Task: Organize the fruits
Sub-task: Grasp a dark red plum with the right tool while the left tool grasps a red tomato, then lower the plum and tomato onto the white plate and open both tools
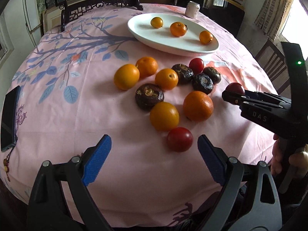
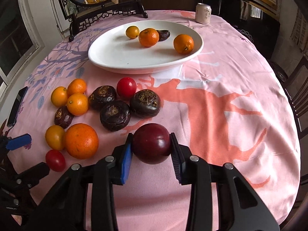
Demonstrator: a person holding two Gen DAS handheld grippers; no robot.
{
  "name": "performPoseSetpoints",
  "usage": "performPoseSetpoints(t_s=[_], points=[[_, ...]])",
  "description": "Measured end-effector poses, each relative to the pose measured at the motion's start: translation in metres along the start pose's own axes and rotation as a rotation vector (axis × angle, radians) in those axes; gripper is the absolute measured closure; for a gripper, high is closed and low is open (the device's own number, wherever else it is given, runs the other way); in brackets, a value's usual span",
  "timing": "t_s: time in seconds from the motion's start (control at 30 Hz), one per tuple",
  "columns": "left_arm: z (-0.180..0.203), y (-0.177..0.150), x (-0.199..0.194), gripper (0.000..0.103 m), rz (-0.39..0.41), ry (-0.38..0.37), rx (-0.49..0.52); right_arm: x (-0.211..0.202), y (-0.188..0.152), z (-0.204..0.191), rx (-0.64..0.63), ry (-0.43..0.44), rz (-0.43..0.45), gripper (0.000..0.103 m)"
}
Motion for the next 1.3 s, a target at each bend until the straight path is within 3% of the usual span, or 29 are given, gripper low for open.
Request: performPoseSetpoints(t_s=[0.2,0.27,0.33,0.43,0.47,0.5,0.9,1.3], points=[[0.013,-0.006,0.012,0.011,-0.036,-0.001,0.01,-0.015,-0.017,0.013,0.015,-0.004,0.013,0.065],[0.016,-0.005,0.016,0.018,-0.036,0.007,0.011,-0.018,-0.021,0.016,0.021,0.005,0.01,0.065],[0.017,-0.005,0.022,0.042,-0.053,0.005,0.007,-0.02,-0.024,0.017,0.02,0.01,0.013,0.065],[0.018,-0.003,0.023,0.054,-0.042,0.028,0.016,-0.024,-0.023,0.017,0.021,0.018,0.021,0.065],[0.019,-0.002,0.022,0.065,-0.04,0.02,0.016,-0.024,-0.022,0.017,0.021,0.02,0.024,0.065],[0.02,-0.002,0.021,0.07,-0.037,0.02,0.018,-0.025,-0.022,0.016,0.022,0.02,0.026,0.065],[0.021,0.007,-0.009,0.071,0.031,-0.012,0.022,-0.025,-0.019,0.012,0.022,0.035,0.023,0.065],[0.012,0.069,-0.019,0.071,0.102,-0.014,0.039,-0.028,-0.005,0.003,0.004,0.059,0.032,0.065]])
Point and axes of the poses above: each gripper's, at about its wrist camera, not at the fingertips, and x roughly the way its jaws point, z to its right, y to its top, the point moved 6 cm from there along x, roughly the way its jaws point, and after that the axes turned 8 degrees about -y, right-handed, at the moved point
